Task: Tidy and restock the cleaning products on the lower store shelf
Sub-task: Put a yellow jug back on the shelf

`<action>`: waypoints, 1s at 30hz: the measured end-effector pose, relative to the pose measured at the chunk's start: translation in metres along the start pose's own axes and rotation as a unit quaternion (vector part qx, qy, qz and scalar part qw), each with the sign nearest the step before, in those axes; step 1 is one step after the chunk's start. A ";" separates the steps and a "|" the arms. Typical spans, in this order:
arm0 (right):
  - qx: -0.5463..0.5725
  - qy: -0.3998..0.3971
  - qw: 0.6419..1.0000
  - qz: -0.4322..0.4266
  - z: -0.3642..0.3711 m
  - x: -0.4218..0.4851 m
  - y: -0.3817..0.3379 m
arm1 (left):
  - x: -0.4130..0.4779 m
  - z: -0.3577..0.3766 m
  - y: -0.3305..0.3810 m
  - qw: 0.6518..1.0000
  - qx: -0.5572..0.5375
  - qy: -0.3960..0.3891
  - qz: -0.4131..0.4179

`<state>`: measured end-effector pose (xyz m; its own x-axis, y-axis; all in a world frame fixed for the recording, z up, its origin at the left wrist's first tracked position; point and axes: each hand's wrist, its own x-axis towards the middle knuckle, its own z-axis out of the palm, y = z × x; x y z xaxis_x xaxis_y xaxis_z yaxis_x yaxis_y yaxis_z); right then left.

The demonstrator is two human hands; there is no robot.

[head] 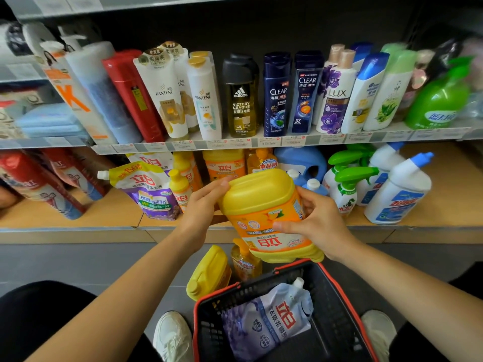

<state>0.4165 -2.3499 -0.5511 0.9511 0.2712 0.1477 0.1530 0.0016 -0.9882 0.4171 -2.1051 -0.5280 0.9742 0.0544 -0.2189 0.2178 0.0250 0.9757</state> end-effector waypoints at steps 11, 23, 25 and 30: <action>0.097 0.036 0.994 0.044 -0.007 0.007 0.002 | -0.006 0.005 -0.012 0.990 -0.032 -0.059 0.122; 0.177 0.085 0.979 0.062 -0.002 0.016 -0.007 | -0.018 0.000 -0.053 0.978 0.130 -0.159 -0.040; 0.194 0.092 0.974 0.066 0.001 0.019 -0.009 | -0.021 -0.001 -0.060 0.967 0.156 -0.191 -0.063; 0.219 0.081 0.969 0.075 0.011 0.032 -0.008 | -0.026 -0.003 -0.063 0.993 -0.028 -0.108 -0.049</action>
<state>0.4424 -2.3305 -0.5388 0.9888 0.1463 -0.0298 -0.0856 0.3926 -0.9157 0.3780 -2.1052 -0.5841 0.9396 -0.1661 -0.2992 0.3146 0.0750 0.9462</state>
